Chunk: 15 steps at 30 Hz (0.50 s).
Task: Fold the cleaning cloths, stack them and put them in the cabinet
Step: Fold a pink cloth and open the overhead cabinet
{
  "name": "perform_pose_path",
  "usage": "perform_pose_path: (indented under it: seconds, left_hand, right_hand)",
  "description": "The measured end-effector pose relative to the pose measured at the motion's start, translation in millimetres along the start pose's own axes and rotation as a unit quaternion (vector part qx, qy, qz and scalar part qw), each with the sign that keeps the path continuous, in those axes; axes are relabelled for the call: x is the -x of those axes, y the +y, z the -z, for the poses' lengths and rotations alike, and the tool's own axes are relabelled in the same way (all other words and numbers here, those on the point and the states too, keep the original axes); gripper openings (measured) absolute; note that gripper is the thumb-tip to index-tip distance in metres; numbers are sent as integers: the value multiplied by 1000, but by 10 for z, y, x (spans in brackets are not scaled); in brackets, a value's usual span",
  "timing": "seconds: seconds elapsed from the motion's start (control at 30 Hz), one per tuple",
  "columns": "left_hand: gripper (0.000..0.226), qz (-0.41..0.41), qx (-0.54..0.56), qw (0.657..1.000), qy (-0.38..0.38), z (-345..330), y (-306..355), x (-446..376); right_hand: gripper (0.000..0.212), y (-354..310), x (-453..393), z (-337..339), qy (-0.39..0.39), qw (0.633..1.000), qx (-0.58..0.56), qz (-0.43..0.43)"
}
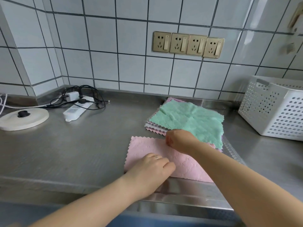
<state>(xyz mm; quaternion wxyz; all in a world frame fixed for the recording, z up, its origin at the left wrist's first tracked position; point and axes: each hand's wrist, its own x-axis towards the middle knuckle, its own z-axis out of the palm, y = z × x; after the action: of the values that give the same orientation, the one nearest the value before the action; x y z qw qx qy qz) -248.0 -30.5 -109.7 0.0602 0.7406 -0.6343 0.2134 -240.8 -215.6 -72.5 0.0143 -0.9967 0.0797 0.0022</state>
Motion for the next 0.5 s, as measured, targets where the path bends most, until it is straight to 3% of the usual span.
perform_pose_path:
  seconds: [0.27, 0.33, 0.43, 0.5]
  left_hand:
    - [21, 72, -66, 995, -6, 180, -588, 518]
    - [22, 109, -71, 991, -28, 226, -777, 683]
    - [23, 133, -55, 988, -55, 289, -943, 814]
    - [23, 120, -25, 990, -70, 307, -970, 858]
  right_hand:
    - [18, -118, 116, 118, -91, 995, -34, 4]
    - [7, -238, 179, 98, -112, 992, -47, 27]
    - [16, -415, 265, 28, -99, 991, -64, 64]
    - [20, -447, 327, -2, -44, 994, -57, 84]
